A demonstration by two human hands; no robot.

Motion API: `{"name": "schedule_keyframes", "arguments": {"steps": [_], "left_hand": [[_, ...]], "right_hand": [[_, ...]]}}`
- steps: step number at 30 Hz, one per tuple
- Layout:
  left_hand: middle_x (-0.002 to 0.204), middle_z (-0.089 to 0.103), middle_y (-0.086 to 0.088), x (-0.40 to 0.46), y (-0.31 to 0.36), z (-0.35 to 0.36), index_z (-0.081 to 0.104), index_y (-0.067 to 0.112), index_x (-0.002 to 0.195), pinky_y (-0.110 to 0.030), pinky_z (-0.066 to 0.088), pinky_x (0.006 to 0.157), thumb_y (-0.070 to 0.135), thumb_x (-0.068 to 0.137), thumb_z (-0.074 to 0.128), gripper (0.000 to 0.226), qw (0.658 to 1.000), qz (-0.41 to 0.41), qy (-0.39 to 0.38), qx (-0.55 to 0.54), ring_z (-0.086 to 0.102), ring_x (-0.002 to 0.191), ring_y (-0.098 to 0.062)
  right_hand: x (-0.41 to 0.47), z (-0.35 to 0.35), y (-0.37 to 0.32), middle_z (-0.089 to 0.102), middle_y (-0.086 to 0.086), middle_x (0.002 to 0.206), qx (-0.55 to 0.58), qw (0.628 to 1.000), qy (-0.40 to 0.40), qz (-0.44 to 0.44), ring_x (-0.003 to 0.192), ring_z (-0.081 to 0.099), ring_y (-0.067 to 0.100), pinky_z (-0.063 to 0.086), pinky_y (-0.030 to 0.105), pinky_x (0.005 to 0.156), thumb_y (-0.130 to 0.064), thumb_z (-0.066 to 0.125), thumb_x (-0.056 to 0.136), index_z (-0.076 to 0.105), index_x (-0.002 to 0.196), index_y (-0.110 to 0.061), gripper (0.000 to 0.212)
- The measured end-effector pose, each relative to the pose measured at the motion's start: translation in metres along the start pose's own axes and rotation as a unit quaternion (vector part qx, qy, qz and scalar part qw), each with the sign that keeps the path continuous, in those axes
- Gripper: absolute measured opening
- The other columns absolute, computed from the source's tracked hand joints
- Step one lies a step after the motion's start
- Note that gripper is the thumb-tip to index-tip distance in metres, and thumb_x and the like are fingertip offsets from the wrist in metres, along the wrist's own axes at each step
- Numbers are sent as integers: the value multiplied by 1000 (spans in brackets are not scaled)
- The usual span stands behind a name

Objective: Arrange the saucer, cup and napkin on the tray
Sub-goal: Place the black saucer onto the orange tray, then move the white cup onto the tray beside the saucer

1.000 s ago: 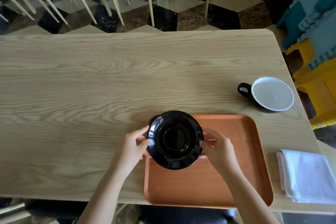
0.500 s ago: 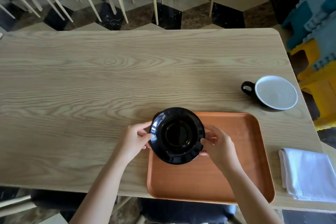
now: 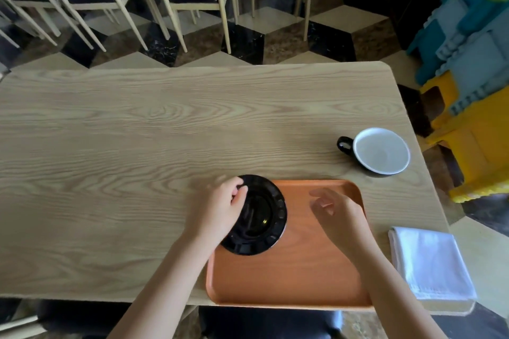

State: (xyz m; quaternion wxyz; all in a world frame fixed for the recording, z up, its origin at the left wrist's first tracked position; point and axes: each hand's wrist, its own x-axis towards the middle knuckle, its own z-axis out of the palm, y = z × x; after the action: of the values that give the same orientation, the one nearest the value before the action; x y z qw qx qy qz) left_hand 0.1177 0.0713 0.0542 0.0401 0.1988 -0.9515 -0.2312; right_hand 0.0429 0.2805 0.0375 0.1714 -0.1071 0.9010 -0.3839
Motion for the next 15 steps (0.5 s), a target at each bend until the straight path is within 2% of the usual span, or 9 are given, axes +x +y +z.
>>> {"name": "schedule_keyframes", "arguments": {"steps": [1, 4, 7, 12, 13, 15], "left_hand": [[90, 68, 4, 3, 15, 6, 66, 20, 101, -29, 49, 66, 29, 88, 55, 20, 999, 35, 11, -9, 64, 82, -19], [98, 67, 1, 18, 63, 25, 64, 16, 107, -28, 51, 66, 34, 87, 47, 33, 987, 158, 15, 16, 64, 85, -18], [113, 63, -7, 43, 103, 45, 59, 12, 116, -35, 54, 77, 34, 84, 44, 42, 968, 248, 8, 29, 62, 97, -23], [134, 49, -22, 82, 139, 83, 52, 10, 124, -46, 47, 90, 29, 72, 71, 58, 943, 315, -35, 97, 49, 121, -35], [139, 43, -23, 87, 143, 89, 50, 10, 127, -49, 45, 94, 30, 73, 71, 62, 939, 322, -52, 113, 43, 127, -36], [152, 21, -20, 93, 146, 101, 38, 14, 137, -54, 30, 105, 37, 81, 62, 65, 930, 321, -88, 159, 20, 140, -32]], "right_hand": [[0, -11, 1, 65, 0, 88, -29, 999, 16, -16, 80, 59, 16, 42, 15, 65, -17, 60, 83, 64, 103, -18, 21], [5, -46, 13, 62, 5, 107, -156, 983, 79, -55, 100, 56, 28, 49, 36, 73, -23, 63, 80, 60, 111, -18, 31], [20, -80, 34, 63, 15, 111, -251, 952, 137, -108, 103, 56, 36, 54, 44, 74, -25, 71, 72, 62, 105, -10, 38], [49, -110, 76, 56, 23, 123, -335, 931, 111, -88, 113, 53, 40, 49, 50, 86, -34, 82, 58, 58, 115, -10, 66], [54, -111, 82, 55, 23, 124, -345, 929, 102, -86, 113, 53, 40, 48, 50, 87, -38, 83, 56, 57, 117, -10, 71], [62, -112, 91, 55, 24, 125, -354, 927, 88, -90, 110, 56, 39, 48, 49, 87, -43, 83, 53, 56, 118, -10, 78]]}}
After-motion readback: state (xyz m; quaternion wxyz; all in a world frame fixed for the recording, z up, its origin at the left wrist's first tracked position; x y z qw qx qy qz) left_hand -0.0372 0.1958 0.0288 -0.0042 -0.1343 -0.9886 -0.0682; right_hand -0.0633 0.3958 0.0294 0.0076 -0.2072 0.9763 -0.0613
